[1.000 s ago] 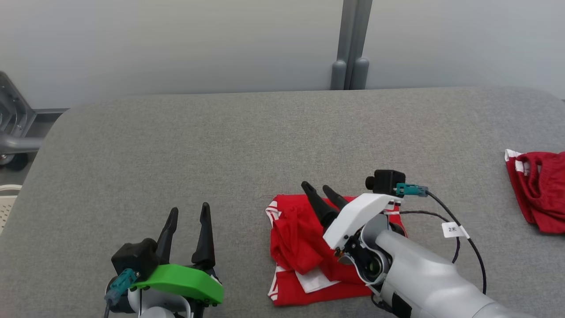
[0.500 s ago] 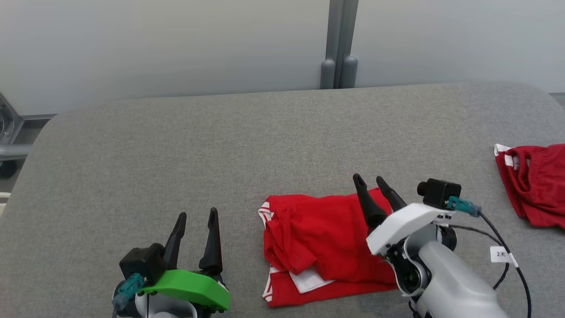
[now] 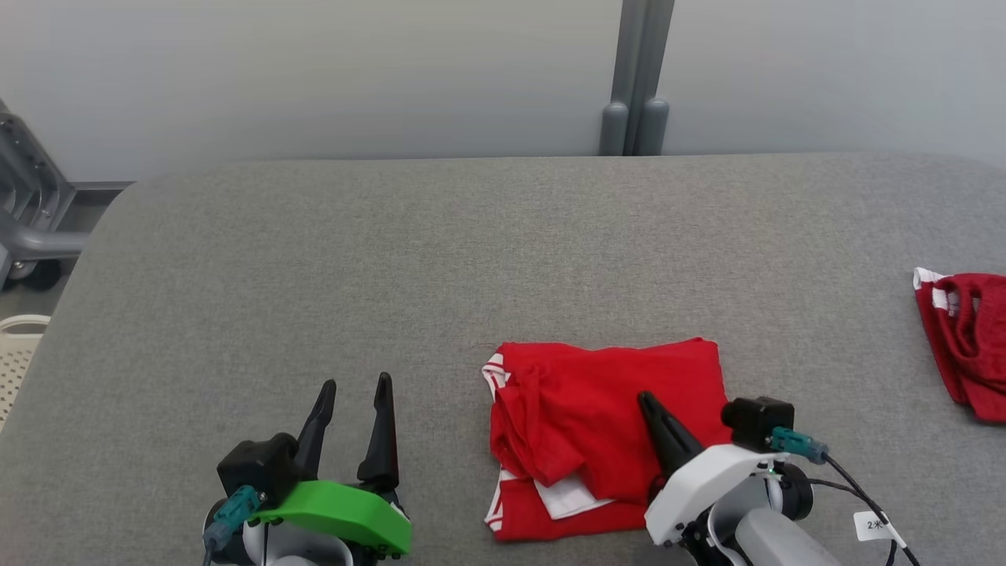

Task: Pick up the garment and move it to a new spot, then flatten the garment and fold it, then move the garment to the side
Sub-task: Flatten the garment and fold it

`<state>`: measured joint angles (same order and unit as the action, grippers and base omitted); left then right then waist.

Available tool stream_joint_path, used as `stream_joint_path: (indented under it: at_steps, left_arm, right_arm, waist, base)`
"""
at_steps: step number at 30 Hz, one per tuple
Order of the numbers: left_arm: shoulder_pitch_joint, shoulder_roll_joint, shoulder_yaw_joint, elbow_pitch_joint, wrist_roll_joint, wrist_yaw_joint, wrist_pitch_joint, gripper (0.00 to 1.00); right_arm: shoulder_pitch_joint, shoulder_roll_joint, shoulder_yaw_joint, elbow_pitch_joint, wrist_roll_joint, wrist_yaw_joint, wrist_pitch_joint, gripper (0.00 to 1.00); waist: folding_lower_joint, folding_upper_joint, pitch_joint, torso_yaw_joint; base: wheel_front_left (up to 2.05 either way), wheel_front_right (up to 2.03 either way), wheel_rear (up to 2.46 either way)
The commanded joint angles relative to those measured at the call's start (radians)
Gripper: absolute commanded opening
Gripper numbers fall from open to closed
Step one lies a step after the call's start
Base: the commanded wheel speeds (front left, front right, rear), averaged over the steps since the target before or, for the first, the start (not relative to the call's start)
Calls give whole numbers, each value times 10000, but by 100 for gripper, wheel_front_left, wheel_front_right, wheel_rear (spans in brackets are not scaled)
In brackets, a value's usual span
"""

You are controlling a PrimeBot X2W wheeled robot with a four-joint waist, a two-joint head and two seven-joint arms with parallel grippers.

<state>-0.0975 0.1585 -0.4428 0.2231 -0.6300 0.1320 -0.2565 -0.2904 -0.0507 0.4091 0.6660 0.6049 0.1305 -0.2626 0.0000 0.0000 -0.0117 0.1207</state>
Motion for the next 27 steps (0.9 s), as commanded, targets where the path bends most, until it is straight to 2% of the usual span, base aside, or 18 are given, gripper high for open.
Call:
stream_joint_path:
  at_steps: [1, 5, 18, 27]
  left_arm:
    - [-110, 59, 15, -8, 1, -3, 2, 100]
    - [-174, 87, 18, 6, 3, 5, 18, 100]
    - [-279, 220, 37, -47, 7, 78, 49, 100]
    - [-298, 263, 163, -101, -43, 143, 3, 100]
  right_arm:
    - [145, -19, 137, 87, -19, 4, -20, 0]
    - [184, -15, 897, 490, 278, 4, -20, 0]
    - [-731, -29, 4058, 1311, 2329, 4, -20, 0]
    - [-1358, -19, 4753, 1521, 2847, 4, -20, 0]
  waist:
    - [0, 0, 72, 200]
    - [0, 0, 158, 525]
    - [0, 0, 393, 1271]
    - [0, 0, 575, 1193]
  base:
    - [0, 0, 0]
    - [0, 0, 0]
    - [0, 0, 0]
    - [0, 0, 0]
